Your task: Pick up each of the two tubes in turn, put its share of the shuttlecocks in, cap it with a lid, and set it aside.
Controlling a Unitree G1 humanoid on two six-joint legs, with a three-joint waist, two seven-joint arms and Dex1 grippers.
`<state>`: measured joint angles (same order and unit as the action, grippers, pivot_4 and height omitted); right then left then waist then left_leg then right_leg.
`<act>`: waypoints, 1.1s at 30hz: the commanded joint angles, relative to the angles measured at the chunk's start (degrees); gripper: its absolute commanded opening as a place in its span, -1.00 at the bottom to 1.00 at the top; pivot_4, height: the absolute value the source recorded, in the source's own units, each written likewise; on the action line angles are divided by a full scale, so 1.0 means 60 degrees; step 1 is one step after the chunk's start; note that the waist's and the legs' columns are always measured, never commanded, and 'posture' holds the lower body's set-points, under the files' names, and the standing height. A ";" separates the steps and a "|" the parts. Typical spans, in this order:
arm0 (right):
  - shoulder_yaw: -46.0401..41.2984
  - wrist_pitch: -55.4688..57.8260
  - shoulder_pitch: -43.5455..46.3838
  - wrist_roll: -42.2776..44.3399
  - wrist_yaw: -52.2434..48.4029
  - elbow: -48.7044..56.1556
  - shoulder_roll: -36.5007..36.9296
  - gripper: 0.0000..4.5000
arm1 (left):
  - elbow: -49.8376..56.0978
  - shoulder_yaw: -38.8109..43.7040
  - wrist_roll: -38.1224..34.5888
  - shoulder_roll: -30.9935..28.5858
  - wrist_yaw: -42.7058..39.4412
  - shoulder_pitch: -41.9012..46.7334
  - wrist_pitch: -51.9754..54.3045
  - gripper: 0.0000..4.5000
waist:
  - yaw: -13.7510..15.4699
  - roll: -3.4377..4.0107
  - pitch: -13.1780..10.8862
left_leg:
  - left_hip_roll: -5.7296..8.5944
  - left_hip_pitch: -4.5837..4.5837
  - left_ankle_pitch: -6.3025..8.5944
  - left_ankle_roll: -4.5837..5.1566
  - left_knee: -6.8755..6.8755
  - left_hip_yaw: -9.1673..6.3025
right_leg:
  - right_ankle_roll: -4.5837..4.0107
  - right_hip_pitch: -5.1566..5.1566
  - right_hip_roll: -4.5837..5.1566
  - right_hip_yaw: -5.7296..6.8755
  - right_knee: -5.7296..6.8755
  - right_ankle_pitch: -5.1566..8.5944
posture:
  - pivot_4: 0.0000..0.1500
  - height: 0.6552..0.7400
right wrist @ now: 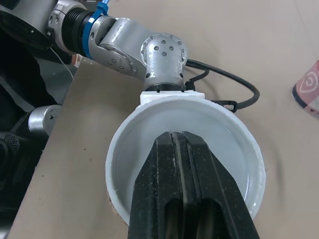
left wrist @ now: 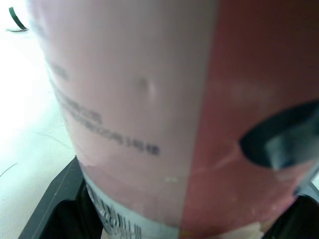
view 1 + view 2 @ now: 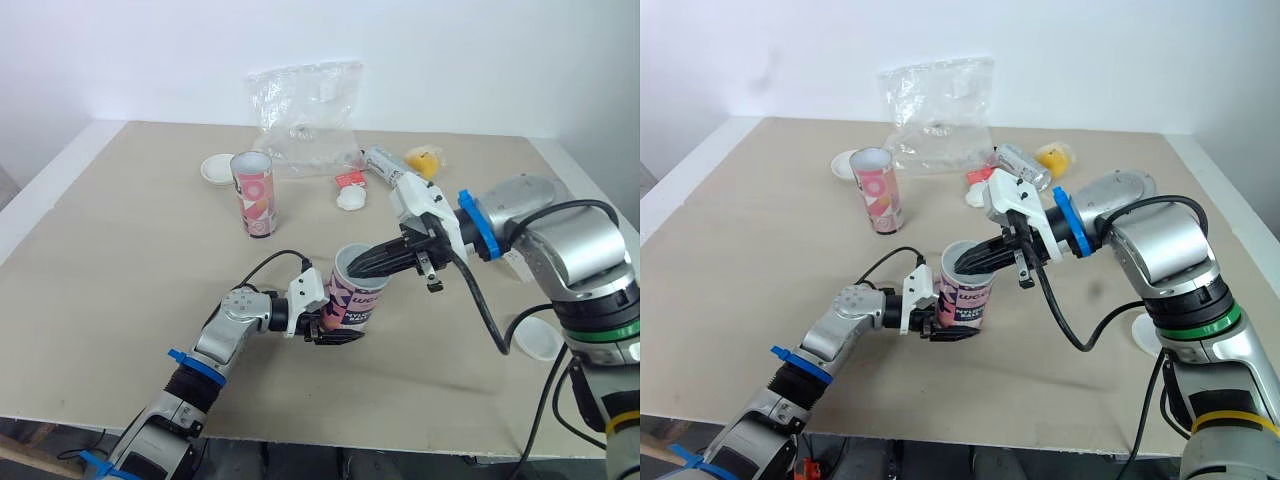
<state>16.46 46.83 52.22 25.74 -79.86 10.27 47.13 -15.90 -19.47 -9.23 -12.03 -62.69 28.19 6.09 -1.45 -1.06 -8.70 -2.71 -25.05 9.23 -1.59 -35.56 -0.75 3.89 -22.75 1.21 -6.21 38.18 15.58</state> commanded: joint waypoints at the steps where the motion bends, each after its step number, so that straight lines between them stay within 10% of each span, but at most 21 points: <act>1: 0.0476 0.0326 0.0142 -0.0345 0.0007 -0.0360 0.0077 -0.99 | -0.0431 -0.0424 0.0395 -0.0169 -0.0057 -0.0343 0.0201 0.49 | -0.0002 -0.0005 0.0009 | -0.0001 0.0001 0.0000 0.0000 0.0000 0.0001 | -0.0001 0.0000 0.0000 0.0000 0.0000 0.0000 | 1.00 1.00; 20: 0.1094 -0.0380 0.0313 -0.1095 -0.0048 -0.0639 -0.0009 -0.99 | -0.0440 -0.0398 0.0386 -0.0138 0.0057 -0.0355 0.0141 0.49 | -0.0009 -0.0012 0.0062 | -0.0003 0.0006 0.0001 -0.0001 -0.0001 0.0006 | -0.0007 -0.0001 0.0001 -0.0001 -0.0001 0.0002 | 1.00 1.00; 33: -0.3594 -0.0201 -0.0198 0.1706 0.0429 -0.1085 0.0064 -0.99 | -0.0286 -0.0226 0.0303 -0.0288 0.0162 -0.0456 0.0084 0.49 | -0.0001 -0.0015 0.0051 | 0.0004 -0.0014 0.0008 -0.0001 0.0016 0.0001 | 0.0008 -0.0008 0.0002 -0.0004 -0.0004 -0.0018 | 1.00 1.00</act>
<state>-0.84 46.00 51.42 33.88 -78.32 3.74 46.45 -15.26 -19.67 -9.32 -12.14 -61.72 27.28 5.26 -1.46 -1.15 -8.39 -2.68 -25.13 9.30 -1.60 -35.45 -0.77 3.93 -22.79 1.22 -6.22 38.15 15.48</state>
